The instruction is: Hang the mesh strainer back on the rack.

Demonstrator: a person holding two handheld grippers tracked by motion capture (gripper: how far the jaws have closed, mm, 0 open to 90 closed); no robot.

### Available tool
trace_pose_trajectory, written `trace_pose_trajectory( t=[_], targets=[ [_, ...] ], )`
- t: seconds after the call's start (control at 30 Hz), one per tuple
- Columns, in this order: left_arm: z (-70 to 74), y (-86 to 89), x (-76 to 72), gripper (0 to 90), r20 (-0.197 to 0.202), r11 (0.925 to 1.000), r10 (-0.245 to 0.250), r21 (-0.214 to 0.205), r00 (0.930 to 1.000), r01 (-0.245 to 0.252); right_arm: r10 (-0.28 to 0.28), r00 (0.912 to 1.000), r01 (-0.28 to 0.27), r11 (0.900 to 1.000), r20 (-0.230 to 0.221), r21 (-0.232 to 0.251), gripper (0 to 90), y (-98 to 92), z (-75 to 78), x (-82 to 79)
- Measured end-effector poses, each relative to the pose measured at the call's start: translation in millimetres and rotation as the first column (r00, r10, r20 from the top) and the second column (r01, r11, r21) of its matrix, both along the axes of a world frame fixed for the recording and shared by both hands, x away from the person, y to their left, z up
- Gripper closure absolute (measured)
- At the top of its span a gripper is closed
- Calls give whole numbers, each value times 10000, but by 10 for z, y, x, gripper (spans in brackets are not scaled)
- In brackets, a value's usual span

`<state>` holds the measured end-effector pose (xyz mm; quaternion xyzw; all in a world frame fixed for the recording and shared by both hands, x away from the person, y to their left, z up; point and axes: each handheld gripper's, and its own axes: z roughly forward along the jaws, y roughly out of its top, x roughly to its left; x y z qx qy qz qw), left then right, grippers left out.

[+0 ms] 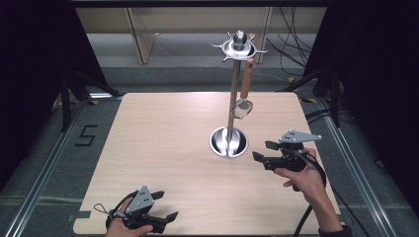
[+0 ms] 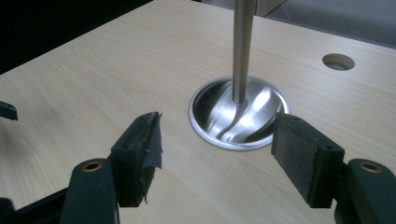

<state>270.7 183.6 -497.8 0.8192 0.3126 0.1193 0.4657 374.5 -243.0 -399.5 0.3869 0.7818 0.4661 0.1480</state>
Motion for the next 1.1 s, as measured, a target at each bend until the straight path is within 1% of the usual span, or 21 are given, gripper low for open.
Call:
trace_pose_trajectory(
  t=[0.13, 0.17, 0.2, 0.23, 0.3, 0.4, 0.43, 0.47, 0.53, 0.57, 0.6, 0.63, 0.67, 0.73, 0.77, 0.8, 0.83, 0.9, 0.97, 1.0, 1.1],
  targets=[
    [6, 3, -1, 167, -10, 10000, -13, 96, 10000, 13, -15, 10000, 15, 10000, -43, -70, 336, 12, -38, -15],
    [-4, -15, -5, 167, -36, 9998, 19, -221, 10000, -19, 130, 9998, -134, 9994, -115, -332, 336, -2, -38, -10],
    [-4, -17, -6, 167, -44, 9997, 30, -244, 10000, -31, 98, 9998, -99, 9999, -198, -47, 335, 20, -59, -19],
    [4, 4, 3, 167, -31, 9999, -26, 108, 10000, 26, 140, 9994, -147, 9996, -312, -234, 334, 12, -56, -26],
    [10, 7, 1, 167, 29, 9999, -26, 171, 10000, 25, 178, 9996, -185, 9992, -208, -355, 334, 12, -75, -21],
    [1, -4, -3, 167, -23, 10000, 15, -19, 10000, -15, 175, 9989, -190, 9992, -425, -343, 333, 32, -105, -41],
    [1, -10, -6, 167, -43, 9999, 10, -132, 10000, -10, 198, 9995, -208, 9990, -249, -391, 332, 34, -120, -37],
    [8, 1, -4, 167, -17, 10000, -39, 64, 10000, 40, 235, 9986, -253, 9989, -471, -392, 332, 39, -125, -50],
    [2, -12, -8, 167, -42, 9999, 28, -113, 10000, -28, 410, 9986, -424, 9982, -339, -419, 331, 42, -151, -42],
    [3, -11, -9, 167, -55, 10000, 13, -97, 10000, -13, 346, 9977, -363, 9989, -584, -296, 331, 58, -158, -61],
    [8, 1, 6, 167, 114, 9998, -166, 78, 9998, 165, 352, 9978, -370, 9988, -556, -325, 331, 62, -168, -63],
    [3, -8, -5, 167, -34, 10000, 19, -43, 10000, -20, 332, 9971, -360, 9985, -691, -404, 330, 61, -165, -74],
    [10, 11, 4, 167, 46, 9997, -59, 257, 10000, 57, 470, 9980, -491, 9976, -425, -484, 330, 53, -178, -59],
    [4, -5, -4, 167, -80, 10000, -15, -6, 10000, 15, 366, 9969, -397, 9983, -704, -428, 330, 69, -185, -87],
    [10, 11, 3, 167, -25, 9997, -71, 220, 10000, 72, 354, 9980, -377, 9983, -517, -443, 329, 72, -201, -85],
    [9, 9, 2, 167, -23, 9998, -56, 193, 10000, 56, 508, 9976, -535, 9968, -462, -599, 330, 62, -206, -78],
    [8, 6, 0, 167, -42, 9999, -68, 137, 10000, 68, 363, 9971, -393, 9982, -668, -444, 329, 82, -223, -101],
    [9, 9, 2, 167, 31, 9998, -39, 209, 10000, 38, 304, 9974, -331, 9986, -653, -410, 329, 89, -246, -110],
    [1, 0, 0, 167, 37, 10000, -7, -16, 10000, 7, 441, 9979, -465, 9977, -483, -490, 329, 70, -271, -97],
    [-2, -2, 0, 167, -29, 10000, -14, -78, 10000, 14, 399, 9975, -432, 9975, -585, -552, 328, 69, -278, -110],
    [-2, -2, -1, 167, -5, 10000, -4, -63, 10000, 4, 437, 9972, -472, 9973, -606, -566, 328, 73, -323, -125]
  ],
)
